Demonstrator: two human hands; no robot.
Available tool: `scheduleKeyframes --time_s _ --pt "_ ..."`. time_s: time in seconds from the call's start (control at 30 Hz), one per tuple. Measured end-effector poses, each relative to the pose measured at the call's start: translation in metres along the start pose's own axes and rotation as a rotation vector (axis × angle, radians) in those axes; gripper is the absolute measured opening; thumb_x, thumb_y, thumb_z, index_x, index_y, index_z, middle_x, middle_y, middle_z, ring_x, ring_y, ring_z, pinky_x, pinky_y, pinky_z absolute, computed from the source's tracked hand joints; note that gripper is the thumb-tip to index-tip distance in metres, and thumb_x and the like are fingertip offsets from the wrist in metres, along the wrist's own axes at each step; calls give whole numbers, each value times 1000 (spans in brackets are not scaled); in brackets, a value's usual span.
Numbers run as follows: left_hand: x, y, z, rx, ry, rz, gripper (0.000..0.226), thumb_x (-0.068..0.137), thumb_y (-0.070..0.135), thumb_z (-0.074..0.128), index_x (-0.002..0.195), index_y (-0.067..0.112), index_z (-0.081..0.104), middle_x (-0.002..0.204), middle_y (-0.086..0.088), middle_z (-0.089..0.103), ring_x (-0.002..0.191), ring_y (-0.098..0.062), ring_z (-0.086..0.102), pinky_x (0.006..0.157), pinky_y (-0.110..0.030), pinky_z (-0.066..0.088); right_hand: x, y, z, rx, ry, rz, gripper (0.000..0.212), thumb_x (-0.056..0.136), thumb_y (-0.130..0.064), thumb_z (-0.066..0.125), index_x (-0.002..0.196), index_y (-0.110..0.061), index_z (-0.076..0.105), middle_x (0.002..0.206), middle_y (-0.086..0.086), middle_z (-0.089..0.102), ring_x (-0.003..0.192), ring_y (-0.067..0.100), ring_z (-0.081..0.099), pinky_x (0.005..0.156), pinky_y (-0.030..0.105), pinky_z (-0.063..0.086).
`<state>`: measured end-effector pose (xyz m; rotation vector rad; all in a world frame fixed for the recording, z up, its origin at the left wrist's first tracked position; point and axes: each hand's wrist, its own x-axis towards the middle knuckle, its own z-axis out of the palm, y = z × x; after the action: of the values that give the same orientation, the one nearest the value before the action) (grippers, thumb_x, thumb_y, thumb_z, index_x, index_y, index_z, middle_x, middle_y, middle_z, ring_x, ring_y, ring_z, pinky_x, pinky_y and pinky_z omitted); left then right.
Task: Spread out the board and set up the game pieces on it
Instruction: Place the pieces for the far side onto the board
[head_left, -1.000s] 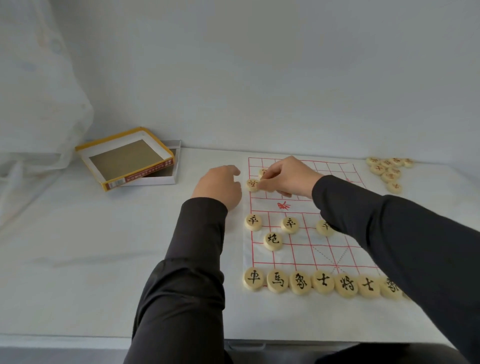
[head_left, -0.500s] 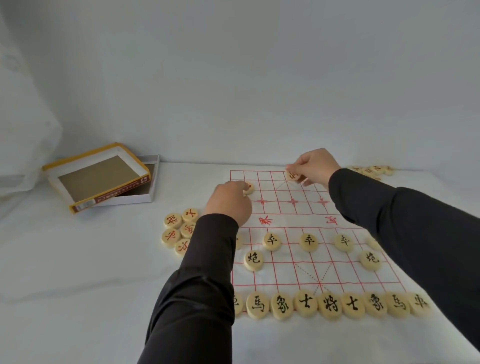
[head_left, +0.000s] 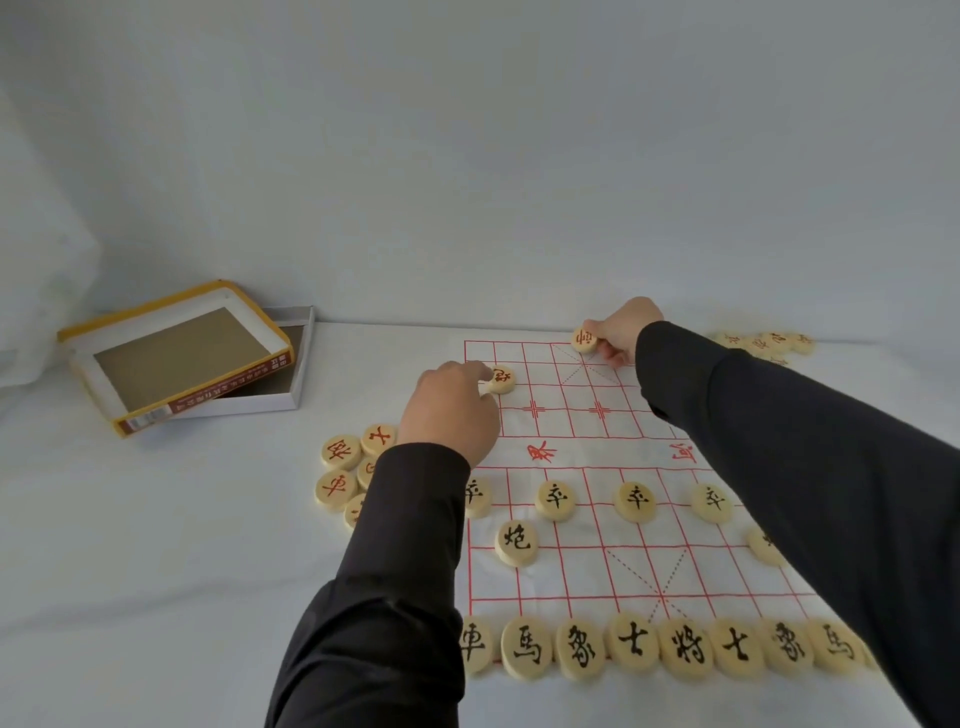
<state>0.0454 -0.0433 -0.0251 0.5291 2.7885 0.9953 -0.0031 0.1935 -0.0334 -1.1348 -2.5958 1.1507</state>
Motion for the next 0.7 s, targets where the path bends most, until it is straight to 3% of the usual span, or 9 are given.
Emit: scheduleKeyframes --time_s 0.1,0.23,0.33,0.53,0.7 --pt "0 3 1 7 8 5 38 97 15 41 133 24 47 136 -1 47 124 -16 43 95 -24 37 4 -1 6 -55 9 -3 34 90 -31 61 69 -6 55 62 6 61 59 20 57 83 36 52" --pt "1 4 4 21 2 5 38 97 16 41 134 24 46 135 -1 47 122 -16 43 95 -24 37 5 -4 13 -161 61 -39 32 86 -36 65 86 -6 57 83 11 64 74 23 60 75 32 51" --pt "1 5 6 34 -5 -1 38 97 16 41 134 24 46 134 -1 47 122 -17 43 94 -24 38 2 -6 14 -280 121 -72 35 83 -39 68 84 -8 52 85 9 58 77 22 54 68 29 42" --pt "1 3 4 26 1 4 37 97 16 40 132 24 48 133 -1 48 120 -16 44 83 -18 30 0 -8 7 -328 132 -151 40 88 -39 62 101 -2 60 90 9 61 80 23 56 71 30 42" --pt "0 2 3 23 2 -7 37 97 16 40 132 25 48 134 -2 47 118 -15 46 82 -18 29 -9 -8 9 -447 -54 -336 37 85 -29 67 111 -3 63 113 15 63 103 28 59 86 32 46"
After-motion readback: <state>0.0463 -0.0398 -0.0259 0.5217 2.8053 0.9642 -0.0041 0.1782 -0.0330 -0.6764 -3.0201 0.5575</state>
